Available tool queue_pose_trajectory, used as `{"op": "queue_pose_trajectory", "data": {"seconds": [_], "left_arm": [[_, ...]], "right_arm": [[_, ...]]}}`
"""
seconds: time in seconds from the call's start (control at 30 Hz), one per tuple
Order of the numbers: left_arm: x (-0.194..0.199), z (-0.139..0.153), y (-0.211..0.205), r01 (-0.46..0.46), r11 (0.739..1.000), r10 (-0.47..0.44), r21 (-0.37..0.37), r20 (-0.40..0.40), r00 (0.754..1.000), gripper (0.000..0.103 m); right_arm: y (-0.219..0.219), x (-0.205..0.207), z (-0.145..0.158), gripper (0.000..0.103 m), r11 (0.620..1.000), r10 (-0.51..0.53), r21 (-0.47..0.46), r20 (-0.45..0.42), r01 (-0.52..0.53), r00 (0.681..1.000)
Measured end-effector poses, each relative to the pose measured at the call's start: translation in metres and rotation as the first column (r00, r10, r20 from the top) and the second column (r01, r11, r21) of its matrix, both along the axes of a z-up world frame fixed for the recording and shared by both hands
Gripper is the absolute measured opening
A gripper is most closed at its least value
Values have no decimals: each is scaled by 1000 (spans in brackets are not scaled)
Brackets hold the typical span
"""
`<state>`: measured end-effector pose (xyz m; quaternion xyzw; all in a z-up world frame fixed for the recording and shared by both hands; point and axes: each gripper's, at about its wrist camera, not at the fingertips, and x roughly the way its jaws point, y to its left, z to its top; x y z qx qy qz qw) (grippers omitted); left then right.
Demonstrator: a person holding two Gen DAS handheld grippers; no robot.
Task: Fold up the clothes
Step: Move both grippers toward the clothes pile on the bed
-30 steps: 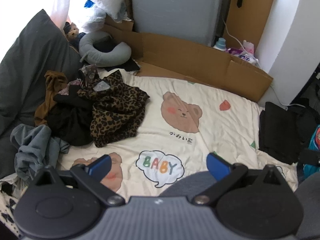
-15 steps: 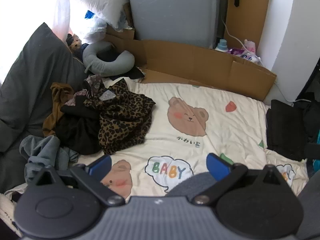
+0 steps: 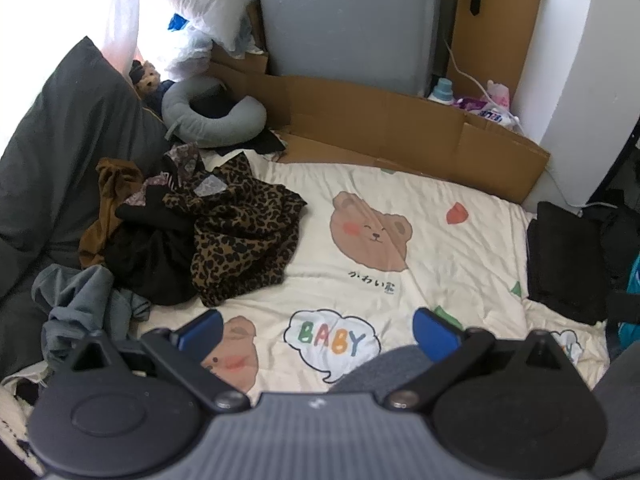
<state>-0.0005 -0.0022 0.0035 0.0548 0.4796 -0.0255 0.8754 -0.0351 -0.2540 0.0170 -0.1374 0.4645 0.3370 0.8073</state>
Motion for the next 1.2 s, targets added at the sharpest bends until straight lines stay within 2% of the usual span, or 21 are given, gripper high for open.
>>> {"op": "queue_pose_trajectory", "data": {"seconds": [0.37,0.63,0.93,1.2], "left_arm": [[5,16,8,2,1000,-1,-30,26,1000,101],[9,33,19,-3,999,4,-36,35,999,101],[4,67,45,-39,998,43,-46,83,996,101],[16,69,67,-78,995,82,-54,85,993,101]], "right_arm": [[-5,10,-1,103,1000,-20,6,-66,21,998],[-7,6,11,103,1000,-17,11,-52,17,998],[-4,-4,37,103,998,35,46,-15,-34,999],[4,-3,37,103,997,32,71,1,-32,999]]}}
